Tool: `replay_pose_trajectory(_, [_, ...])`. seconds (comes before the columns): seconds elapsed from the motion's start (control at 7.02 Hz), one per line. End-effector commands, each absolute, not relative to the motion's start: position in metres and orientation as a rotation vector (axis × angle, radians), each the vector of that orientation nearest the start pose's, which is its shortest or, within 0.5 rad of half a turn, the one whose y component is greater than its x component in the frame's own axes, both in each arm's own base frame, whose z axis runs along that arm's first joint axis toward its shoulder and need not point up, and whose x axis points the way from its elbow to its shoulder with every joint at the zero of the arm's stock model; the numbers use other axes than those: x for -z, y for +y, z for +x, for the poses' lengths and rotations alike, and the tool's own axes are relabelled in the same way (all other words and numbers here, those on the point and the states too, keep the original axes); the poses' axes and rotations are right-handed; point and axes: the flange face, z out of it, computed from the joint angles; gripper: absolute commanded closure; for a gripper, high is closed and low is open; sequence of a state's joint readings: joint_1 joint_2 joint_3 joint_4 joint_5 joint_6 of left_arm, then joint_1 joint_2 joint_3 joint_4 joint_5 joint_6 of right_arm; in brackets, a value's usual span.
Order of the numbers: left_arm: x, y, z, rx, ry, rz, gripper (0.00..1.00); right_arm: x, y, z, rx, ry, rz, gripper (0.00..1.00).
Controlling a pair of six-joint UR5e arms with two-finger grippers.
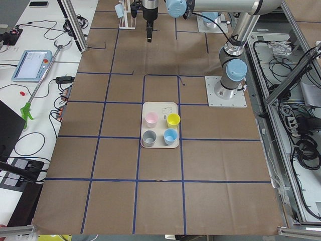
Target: Transfer IKEA cup to right arm and place on rack
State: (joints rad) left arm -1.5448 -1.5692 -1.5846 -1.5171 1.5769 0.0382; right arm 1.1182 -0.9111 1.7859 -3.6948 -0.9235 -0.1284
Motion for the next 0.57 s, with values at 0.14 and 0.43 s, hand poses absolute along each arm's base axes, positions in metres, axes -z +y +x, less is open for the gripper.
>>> replay_pose_trajectory(0.14, [-0.4881, -0.4979, -0.1205, 0.067, 3.133, 0.021, 0.0, -0.2646, -0.6393, -0.096, 1.796, 2.35, -0.171, 0.39])
replay_pose_trajectory(0.43, [-0.4873, -0.4977, -0.1205, 0.065, 3.133, 0.019, 0.0, -0.2632, -0.6398, -0.0967, 1.785, 2.352, -0.143, 0.01])
